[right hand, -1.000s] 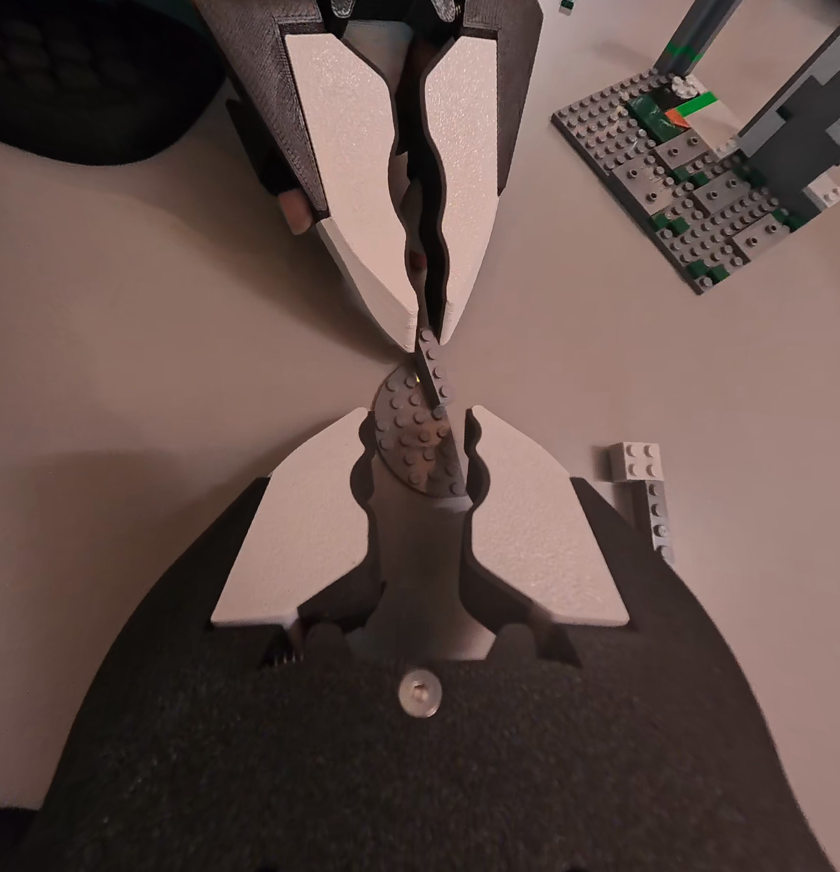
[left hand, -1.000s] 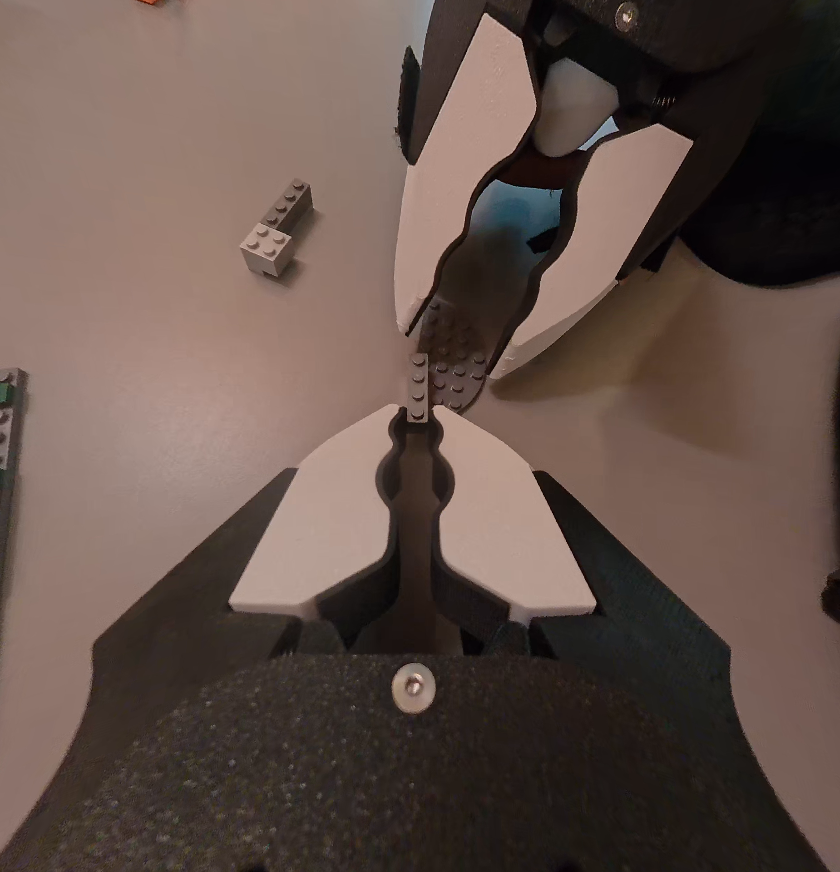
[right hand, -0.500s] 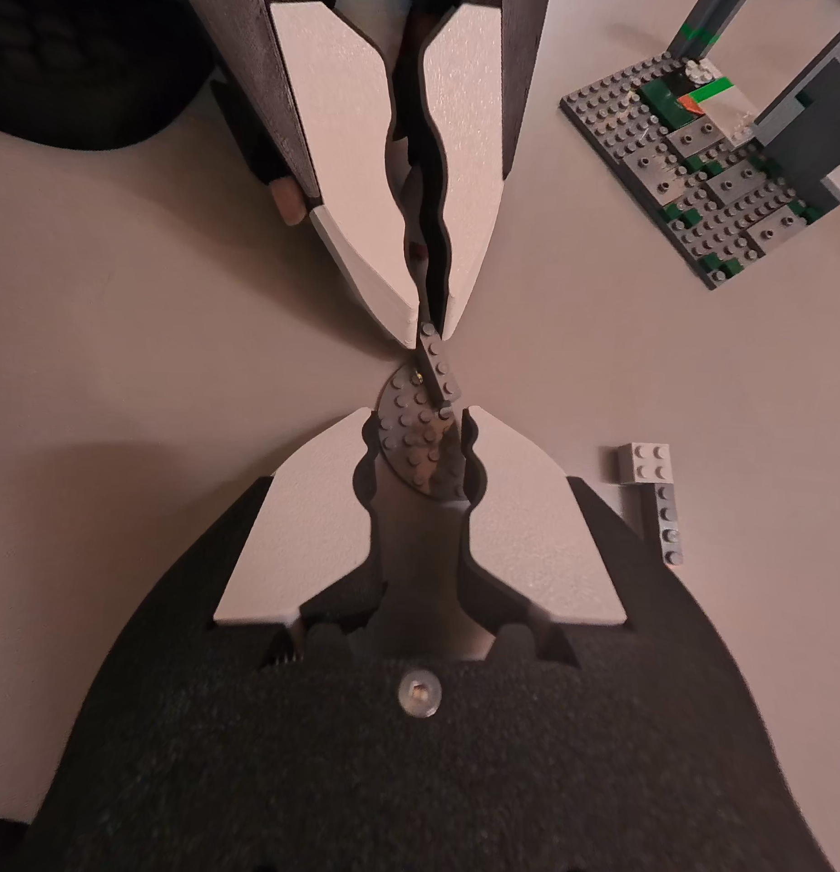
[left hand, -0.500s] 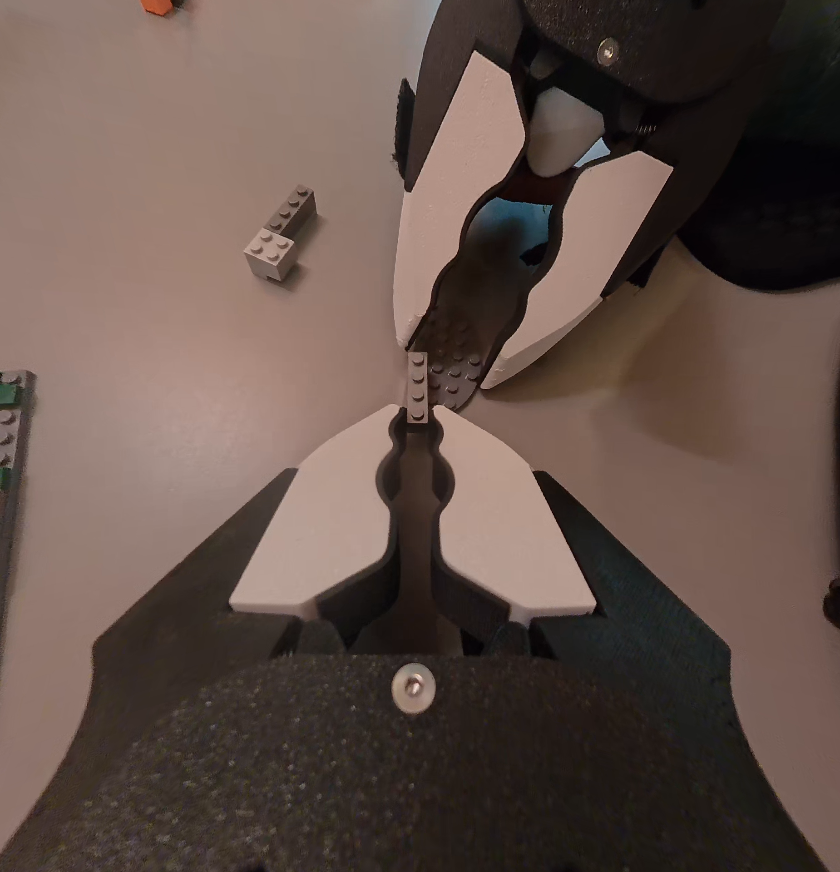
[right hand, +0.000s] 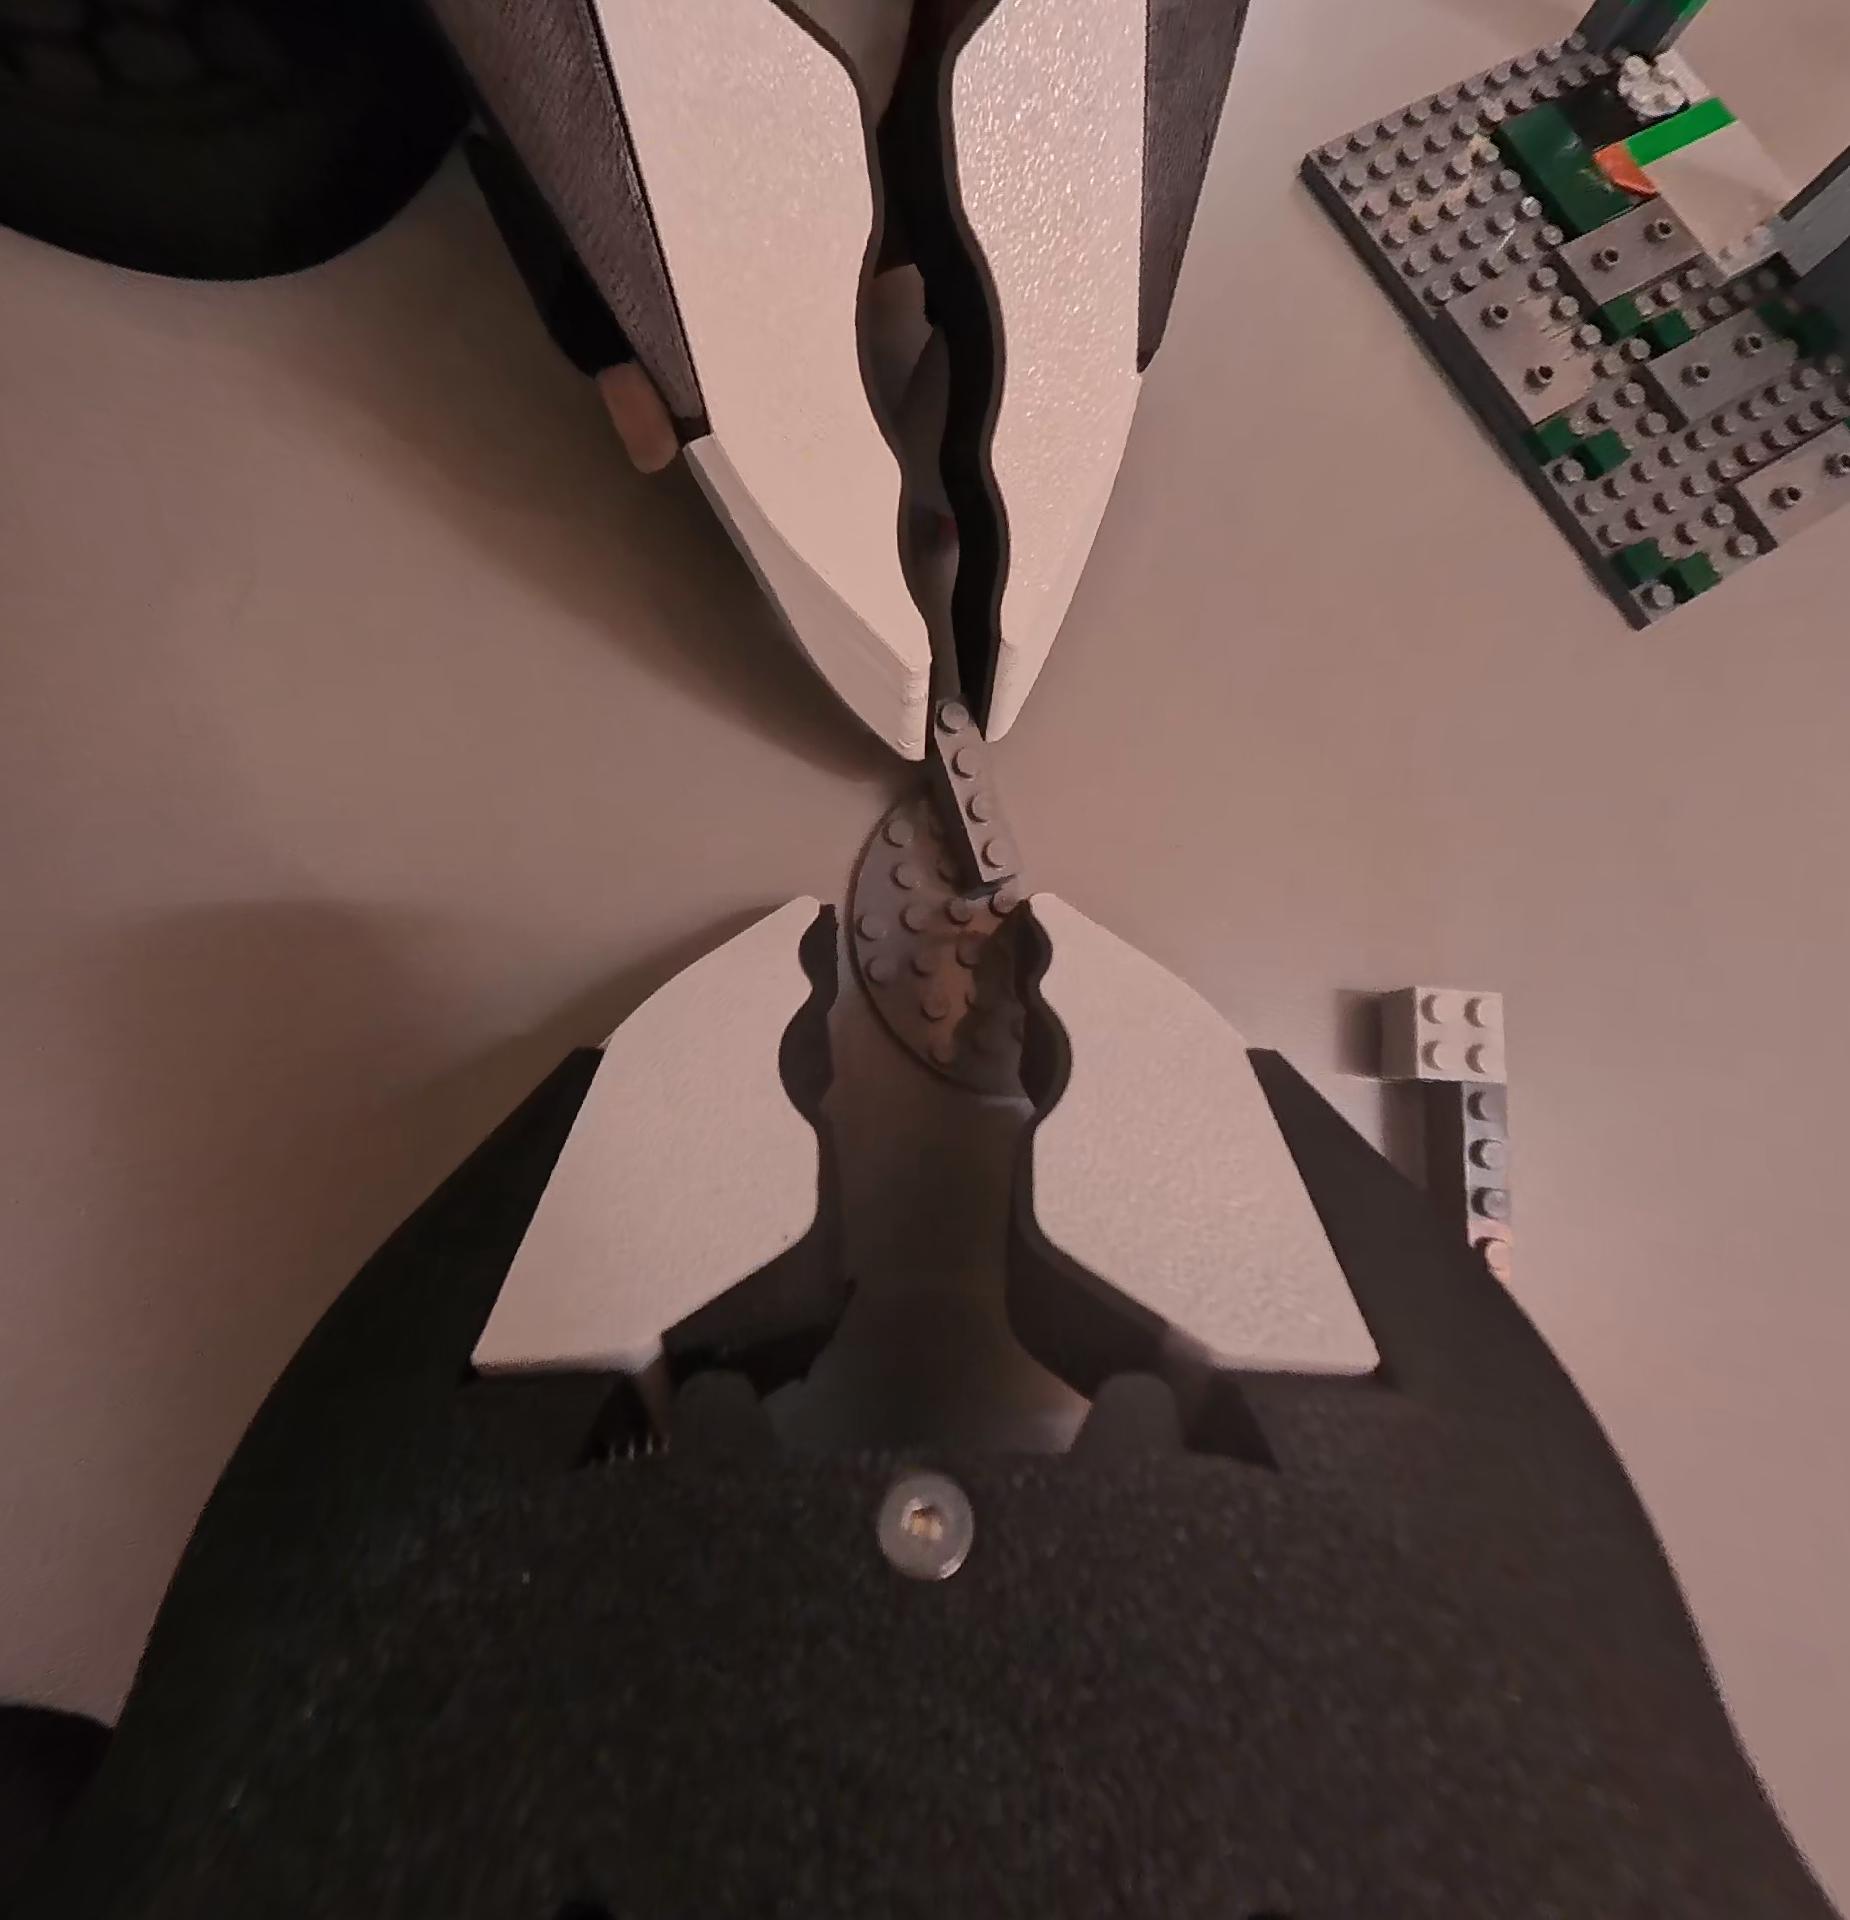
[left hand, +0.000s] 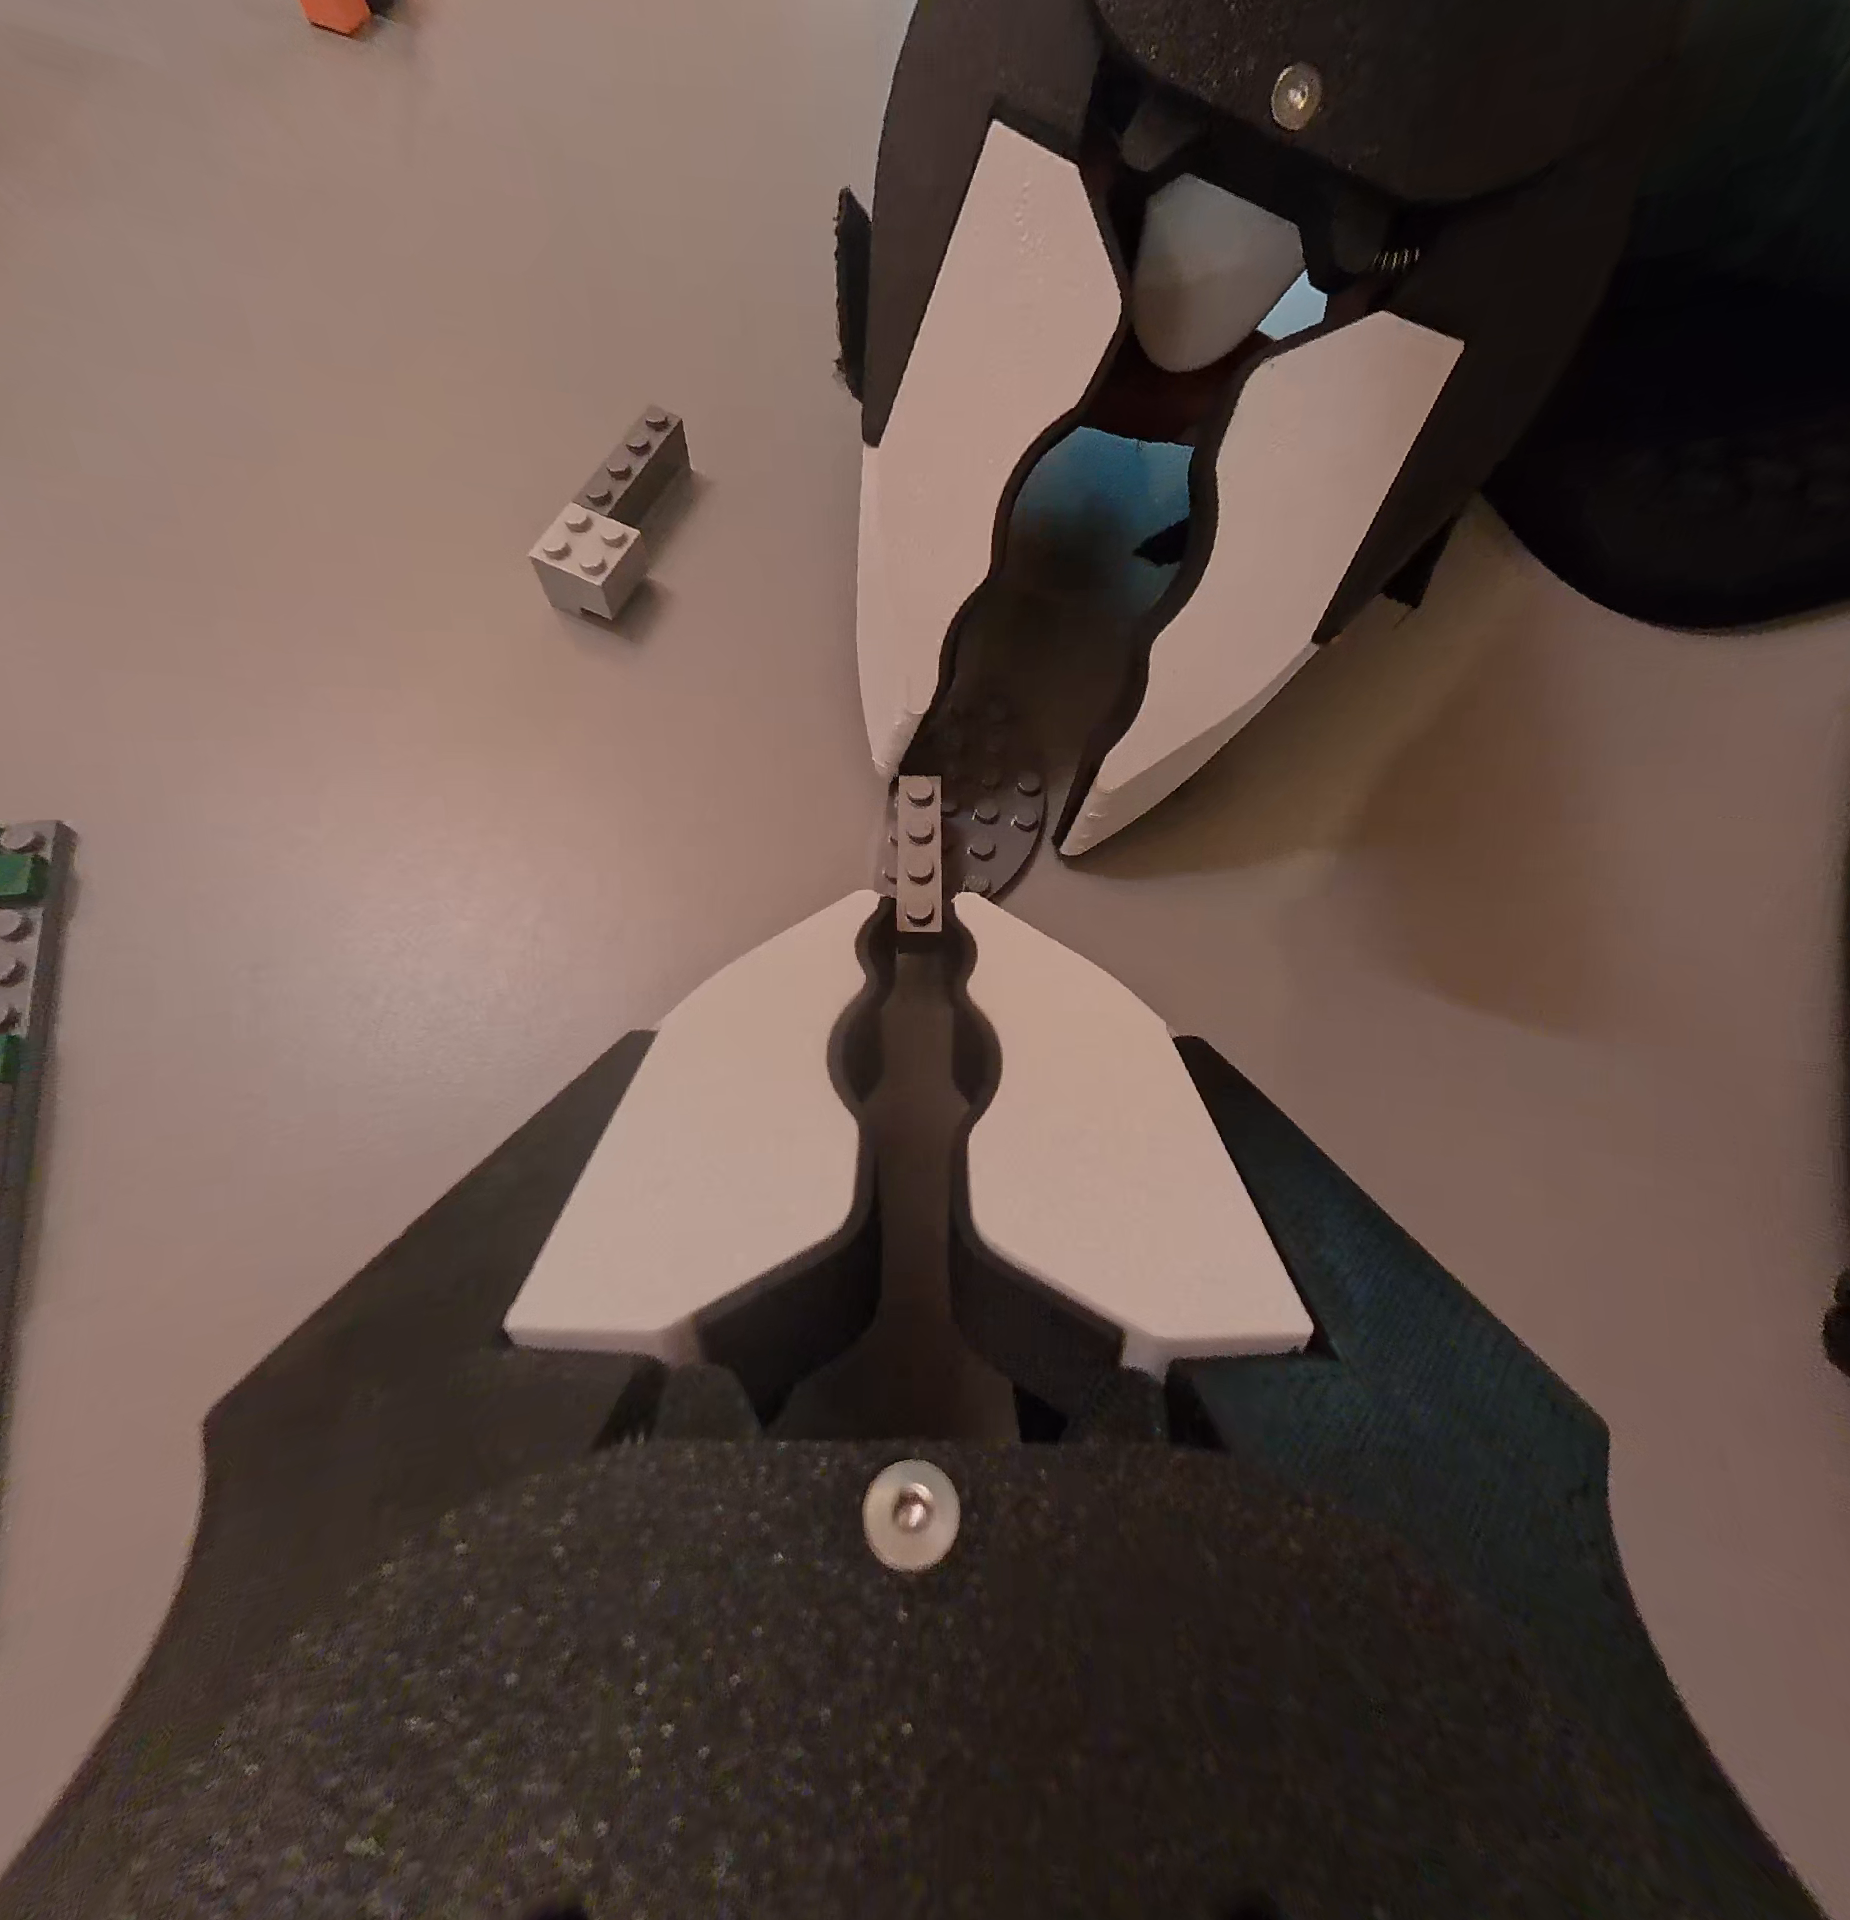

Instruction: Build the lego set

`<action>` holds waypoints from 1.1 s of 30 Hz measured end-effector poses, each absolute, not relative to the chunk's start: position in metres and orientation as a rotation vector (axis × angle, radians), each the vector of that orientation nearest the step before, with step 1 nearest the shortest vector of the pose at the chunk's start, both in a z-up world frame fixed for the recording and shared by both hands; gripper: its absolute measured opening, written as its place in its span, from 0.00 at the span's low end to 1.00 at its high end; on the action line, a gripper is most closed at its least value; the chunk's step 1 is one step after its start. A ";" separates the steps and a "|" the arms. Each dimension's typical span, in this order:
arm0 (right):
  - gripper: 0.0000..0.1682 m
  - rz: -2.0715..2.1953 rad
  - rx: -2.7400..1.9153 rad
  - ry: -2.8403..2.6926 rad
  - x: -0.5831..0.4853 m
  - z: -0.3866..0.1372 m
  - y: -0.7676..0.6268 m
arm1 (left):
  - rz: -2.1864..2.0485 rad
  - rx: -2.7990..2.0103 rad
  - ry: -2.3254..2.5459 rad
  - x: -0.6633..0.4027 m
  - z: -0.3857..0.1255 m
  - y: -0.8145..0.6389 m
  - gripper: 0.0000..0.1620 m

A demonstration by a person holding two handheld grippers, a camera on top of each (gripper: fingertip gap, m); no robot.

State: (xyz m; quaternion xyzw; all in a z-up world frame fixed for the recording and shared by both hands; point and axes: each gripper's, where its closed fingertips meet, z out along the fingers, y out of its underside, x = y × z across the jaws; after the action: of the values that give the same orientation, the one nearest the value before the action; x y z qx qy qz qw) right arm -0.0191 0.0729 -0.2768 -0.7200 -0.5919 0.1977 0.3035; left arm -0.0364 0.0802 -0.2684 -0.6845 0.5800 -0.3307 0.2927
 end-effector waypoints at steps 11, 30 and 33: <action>0.17 0.510 -1.906 -1.577 -0.018 -0.277 0.074 | -0.873 -1.817 1.548 -0.036 -0.268 0.080 0.05; 0.17 0.561 -1.920 -1.532 -0.002 -0.268 0.072 | -0.906 -1.820 1.504 -0.038 -0.264 0.083 0.05; 0.19 0.558 -1.929 -1.548 0.005 -0.269 0.071 | -0.917 -1.823 1.494 -0.038 -0.263 0.083 0.05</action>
State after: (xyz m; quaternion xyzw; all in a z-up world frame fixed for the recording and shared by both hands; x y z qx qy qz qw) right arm 0.0048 0.0709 -0.2691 -0.7261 -0.5827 0.2099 0.2986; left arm -0.0380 0.0833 -0.2635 -0.6872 0.5633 -0.3458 0.3015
